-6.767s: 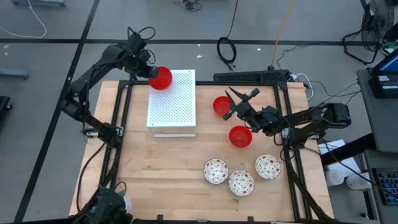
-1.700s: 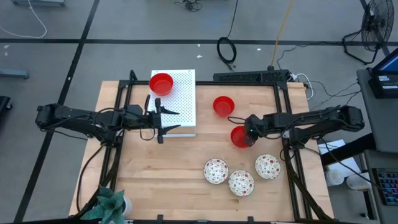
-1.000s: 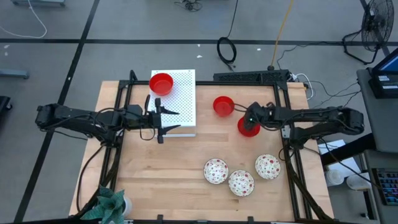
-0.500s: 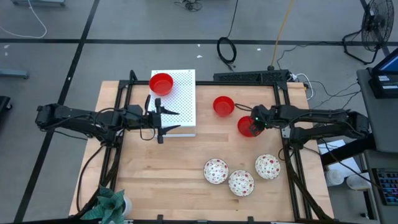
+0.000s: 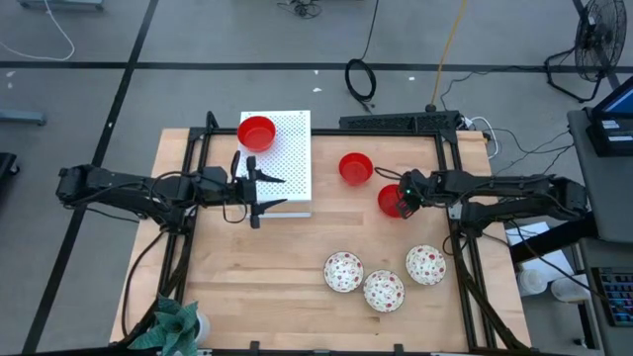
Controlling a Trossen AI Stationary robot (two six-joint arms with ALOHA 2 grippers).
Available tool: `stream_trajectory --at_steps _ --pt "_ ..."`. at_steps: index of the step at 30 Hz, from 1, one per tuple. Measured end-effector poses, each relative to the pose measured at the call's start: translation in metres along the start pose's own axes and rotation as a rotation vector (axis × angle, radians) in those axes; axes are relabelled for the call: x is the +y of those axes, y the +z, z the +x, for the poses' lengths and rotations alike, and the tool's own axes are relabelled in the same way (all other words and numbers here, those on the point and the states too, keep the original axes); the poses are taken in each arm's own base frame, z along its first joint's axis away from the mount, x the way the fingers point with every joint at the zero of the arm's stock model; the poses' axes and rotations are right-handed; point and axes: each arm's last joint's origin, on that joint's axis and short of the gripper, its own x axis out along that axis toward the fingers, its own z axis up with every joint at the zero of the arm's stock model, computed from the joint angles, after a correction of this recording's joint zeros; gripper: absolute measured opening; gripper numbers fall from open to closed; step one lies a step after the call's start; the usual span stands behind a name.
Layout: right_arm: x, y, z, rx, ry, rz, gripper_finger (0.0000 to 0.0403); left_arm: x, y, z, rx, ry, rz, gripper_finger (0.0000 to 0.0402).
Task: Pick & Place Mini bowls
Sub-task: Stack the bottom red bowl on top of the red bowl on the shelf
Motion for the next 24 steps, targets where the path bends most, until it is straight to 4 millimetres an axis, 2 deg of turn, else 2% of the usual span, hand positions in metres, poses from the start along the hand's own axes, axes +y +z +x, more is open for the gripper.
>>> stream_trajectory --at_steps 17,24 --pt "0.0011 0.0015 0.0000 -0.015 0.011 0.007 0.0155 -0.0001 -0.0004 0.0000 0.004 -0.001 0.001 0.0230" --pt "0.0011 0.0015 0.0000 -0.015 0.011 -0.001 0.0126 -0.0002 -0.0004 0.0000 0.004 -0.002 0.001 0.0230"
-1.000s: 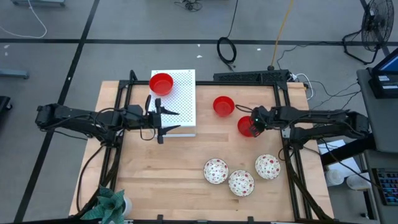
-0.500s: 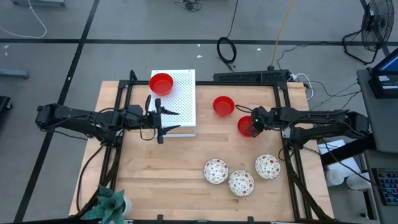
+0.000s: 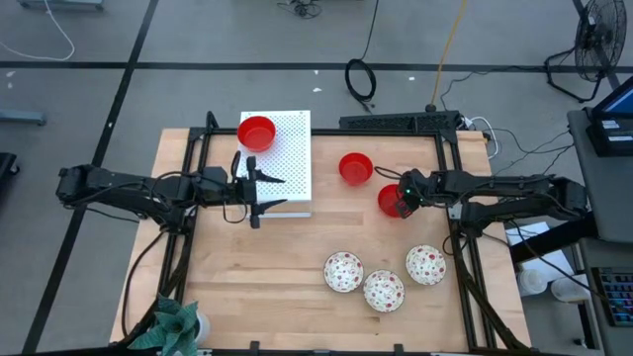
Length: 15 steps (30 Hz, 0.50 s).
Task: Pick & Place Mini bowls
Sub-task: Stack the bottom red bowl on top of the red bowl on the shelf
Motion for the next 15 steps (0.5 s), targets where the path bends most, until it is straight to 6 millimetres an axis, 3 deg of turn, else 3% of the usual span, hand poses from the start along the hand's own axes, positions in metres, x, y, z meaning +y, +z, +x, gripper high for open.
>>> stream_trajectory --at_steps 15 --pt "0.0000 -0.0001 0.0000 0.001 0.001 -0.019 0.0056 0.0000 0.0000 0.0000 0.000 0.000 0.000 0.0230"
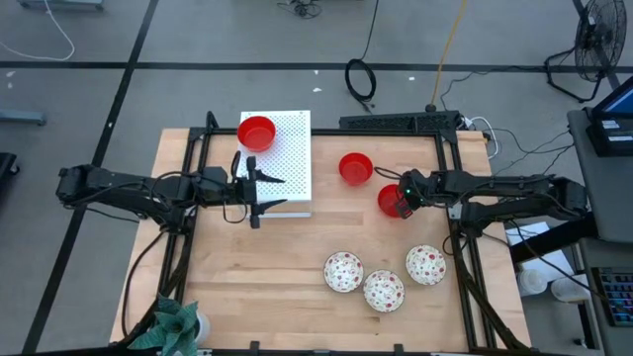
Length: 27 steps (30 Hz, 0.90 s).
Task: Pick & Place Mini bowls
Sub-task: Stack the bottom red bowl on top of the red bowl on the shelf
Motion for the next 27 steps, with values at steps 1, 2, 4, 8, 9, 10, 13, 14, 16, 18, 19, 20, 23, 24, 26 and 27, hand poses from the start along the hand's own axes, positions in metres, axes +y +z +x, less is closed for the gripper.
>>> stream_trajectory --at_steps 1,2,4,8,9,10,13,14,16,18,19,20,23,24,26,27 --pt "0.0000 0.0000 0.0000 0.000 0.000 -0.002 0.0052 0.0000 0.0000 0.0000 0.000 0.000 0.000 0.0230" --pt "0.0000 0.0000 0.0000 0.000 0.000 -0.002 0.0048 0.0000 0.0000 0.0000 0.000 0.000 0.000 0.0230" --pt "0.0000 0.0000 0.0000 -0.001 -0.001 -0.003 0.0040 0.0000 0.0000 0.0000 0.000 0.000 0.000 0.0230" --pt "0.0000 0.0000 0.0000 -0.001 -0.001 -0.016 0.0021 0.0000 0.0000 0.0000 0.000 0.000 0.000 0.0230" --pt "0.0000 0.0001 0.0000 -0.001 -0.001 -0.019 0.0016 0.0000 0.0000 0.0000 0.000 0.000 0.000 0.0230" --pt "0.0001 0.0002 -0.0001 -0.003 0.000 -0.022 0.0011 0.0000 0.0000 0.0000 0.000 0.000 0.000 0.0230" --pt "0.0002 0.0004 -0.0002 -0.004 0.001 -0.024 0.0004 0.0000 0.0000 0.0000 0.000 0.000 0.000 0.0230" --pt "0.0002 0.0004 -0.0002 -0.004 0.001 -0.024 0.0005 0.0000 0.0000 0.0000 0.000 0.000 0.000 0.0230" --pt "0.0001 0.0004 -0.0002 -0.003 0.001 -0.025 0.0007 0.0000 0.0000 0.0000 0.000 0.000 0.000 0.0230" --pt "0.0001 0.0003 -0.0002 -0.003 0.000 -0.027 0.0007 0.0000 0.0000 0.0000 0.000 0.000 0.000 0.0230" --pt "0.0001 0.0003 -0.0002 -0.003 0.000 -0.029 0.0006 0.0000 0.0000 0.0000 0.000 0.000 0.000 0.0230" --pt "0.0001 0.0003 -0.0002 -0.002 0.000 -0.032 0.0004 0.0000 0.0000 0.0000 0.000 0.000 0.000 0.0230" --pt "0.0001 0.0003 -0.0002 -0.003 -0.001 -0.041 0.0003 0.0000 0.0001 0.0000 0.000 0.000 0.000 0.0230" --pt "0.0001 0.0003 -0.0002 -0.003 -0.001 -0.045 0.0003 0.0000 0.0000 0.0000 0.000 0.000 0.000 0.0230" --pt "0.0001 0.0003 -0.0002 -0.004 -0.001 -0.055 0.0002 0.0000 0.0001 0.0000 0.000 0.000 0.000 0.0230" --pt "0.0001 0.0004 -0.0002 -0.005 -0.002 -0.060 0.0002 0.0000 0.0000 0.0000 0.000 0.000 0.000 0.0230"
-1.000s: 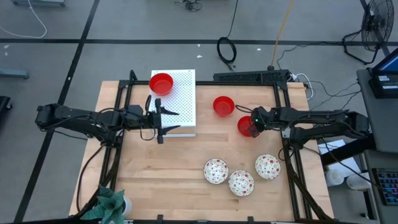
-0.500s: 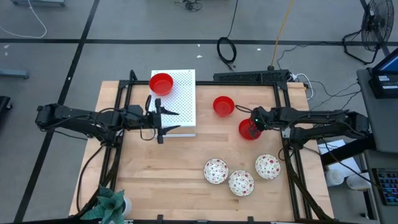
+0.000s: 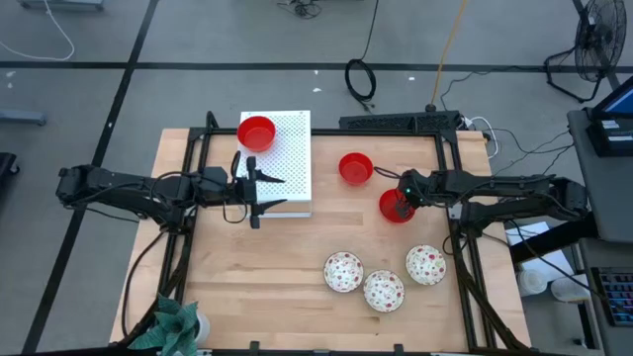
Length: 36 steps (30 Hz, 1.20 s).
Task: Pick & Place Mini bowls
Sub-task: Stack the bottom red bowl on top of the red bowl on the shelf
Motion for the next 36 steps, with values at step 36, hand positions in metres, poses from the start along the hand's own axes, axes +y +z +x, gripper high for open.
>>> stream_trajectory --at_steps 36 --pt "0.010 0.022 -0.003 -0.260 0.040 -0.110 0.0001 0.000 0.000 0.000 0.000 0.000 0.000 0.0230"
